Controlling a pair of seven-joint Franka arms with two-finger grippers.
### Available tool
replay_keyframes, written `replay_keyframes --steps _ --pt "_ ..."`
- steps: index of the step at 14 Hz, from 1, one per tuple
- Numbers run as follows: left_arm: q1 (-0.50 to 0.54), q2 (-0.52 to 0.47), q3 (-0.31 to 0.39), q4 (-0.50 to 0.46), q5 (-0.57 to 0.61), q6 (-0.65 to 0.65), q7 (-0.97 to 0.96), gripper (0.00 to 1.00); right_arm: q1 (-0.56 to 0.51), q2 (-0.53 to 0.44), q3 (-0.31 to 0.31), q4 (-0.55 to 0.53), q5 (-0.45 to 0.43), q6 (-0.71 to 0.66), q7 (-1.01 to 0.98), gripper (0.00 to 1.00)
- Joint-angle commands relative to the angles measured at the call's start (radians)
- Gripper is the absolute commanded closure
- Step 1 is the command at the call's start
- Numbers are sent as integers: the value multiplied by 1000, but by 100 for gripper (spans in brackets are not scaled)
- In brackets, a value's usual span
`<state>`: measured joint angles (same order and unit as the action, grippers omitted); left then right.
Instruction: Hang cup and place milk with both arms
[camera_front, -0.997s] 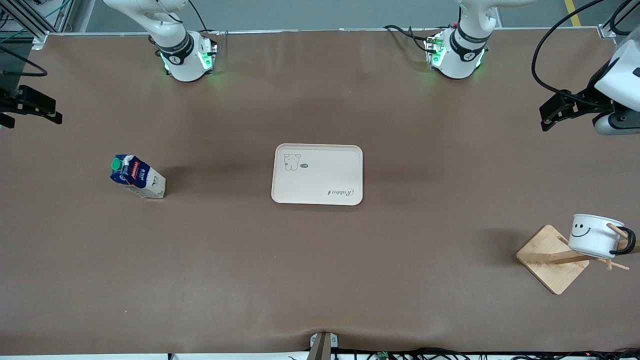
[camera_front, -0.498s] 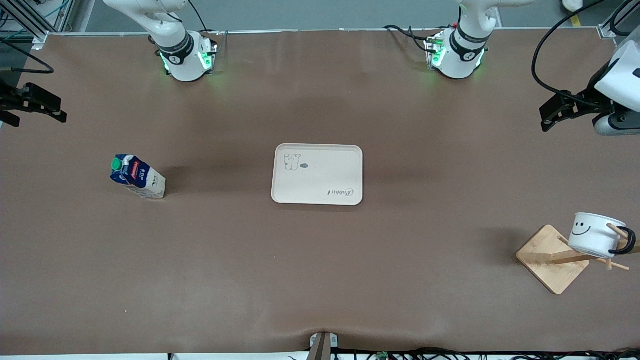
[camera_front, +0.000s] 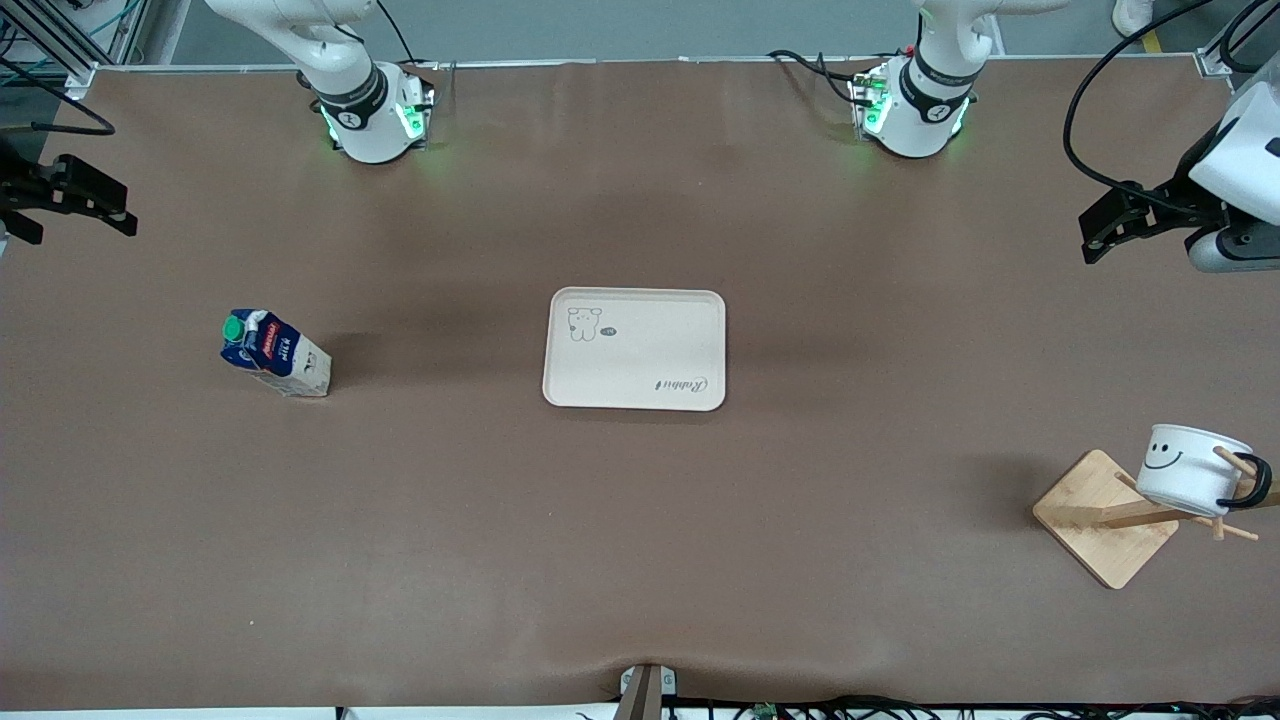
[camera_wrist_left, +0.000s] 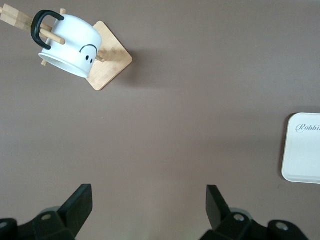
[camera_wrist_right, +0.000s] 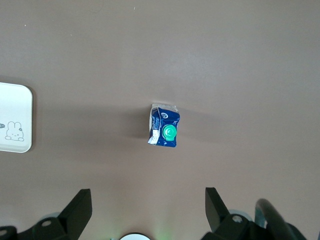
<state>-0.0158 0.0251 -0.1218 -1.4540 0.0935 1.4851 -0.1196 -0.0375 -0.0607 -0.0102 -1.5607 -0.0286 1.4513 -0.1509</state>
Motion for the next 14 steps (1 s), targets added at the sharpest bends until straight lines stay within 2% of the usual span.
replay_keyframes --steps 1,14 --pt "-1 13 2 27 15 -11 17 0 21 -18 -14 -5 -25 4 -9 0" --pt "-1 15 2 27 14 -11 18 0 28 -13 -28 2 22 -14 16 0"
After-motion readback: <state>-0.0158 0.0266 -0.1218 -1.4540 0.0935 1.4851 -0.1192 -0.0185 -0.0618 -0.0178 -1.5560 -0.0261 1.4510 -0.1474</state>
